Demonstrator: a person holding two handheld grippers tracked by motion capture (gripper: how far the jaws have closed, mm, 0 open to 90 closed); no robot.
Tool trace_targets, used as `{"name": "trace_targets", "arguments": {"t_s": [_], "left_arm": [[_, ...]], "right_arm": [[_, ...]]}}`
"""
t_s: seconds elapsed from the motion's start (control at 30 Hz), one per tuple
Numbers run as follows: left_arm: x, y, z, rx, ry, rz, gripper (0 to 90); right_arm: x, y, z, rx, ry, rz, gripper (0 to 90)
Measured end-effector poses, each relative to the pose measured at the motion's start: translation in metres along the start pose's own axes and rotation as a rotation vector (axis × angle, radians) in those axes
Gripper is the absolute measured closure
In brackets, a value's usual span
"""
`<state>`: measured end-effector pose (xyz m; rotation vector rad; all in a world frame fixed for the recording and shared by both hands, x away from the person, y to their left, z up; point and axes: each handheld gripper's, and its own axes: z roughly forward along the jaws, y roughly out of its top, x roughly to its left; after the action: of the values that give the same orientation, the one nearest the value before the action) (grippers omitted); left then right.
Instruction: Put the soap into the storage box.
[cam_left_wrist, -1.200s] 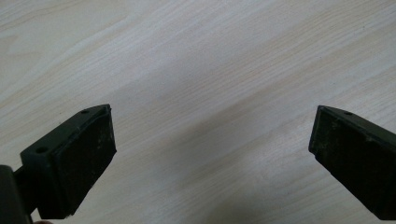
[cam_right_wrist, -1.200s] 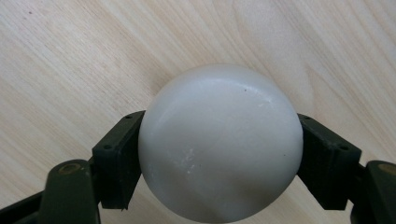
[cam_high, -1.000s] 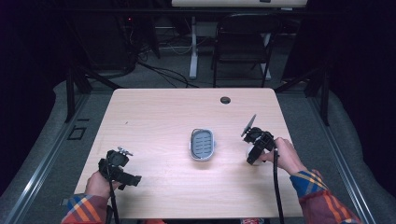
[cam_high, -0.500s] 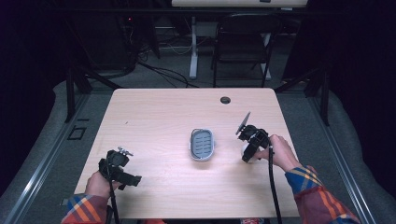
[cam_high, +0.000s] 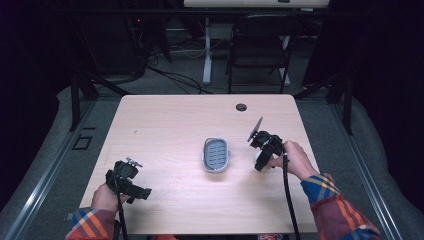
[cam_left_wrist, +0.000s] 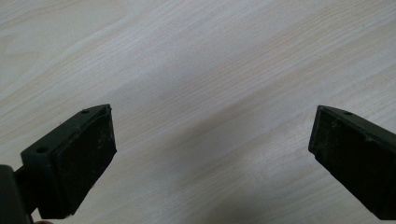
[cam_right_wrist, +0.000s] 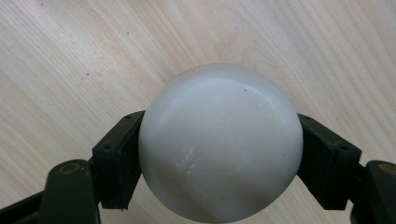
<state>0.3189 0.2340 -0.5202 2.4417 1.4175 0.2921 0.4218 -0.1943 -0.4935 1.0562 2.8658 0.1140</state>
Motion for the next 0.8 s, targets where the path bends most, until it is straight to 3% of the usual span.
{"name": "trace_targets", "arguments": {"t_s": [0.8], "left_arm": [[0.0,0.0,0.0,0.0,-0.002,0.0,0.4]], "right_arm": [[0.005,0.03,-0.01,-0.024,0.007,-0.029,24.4]]}}
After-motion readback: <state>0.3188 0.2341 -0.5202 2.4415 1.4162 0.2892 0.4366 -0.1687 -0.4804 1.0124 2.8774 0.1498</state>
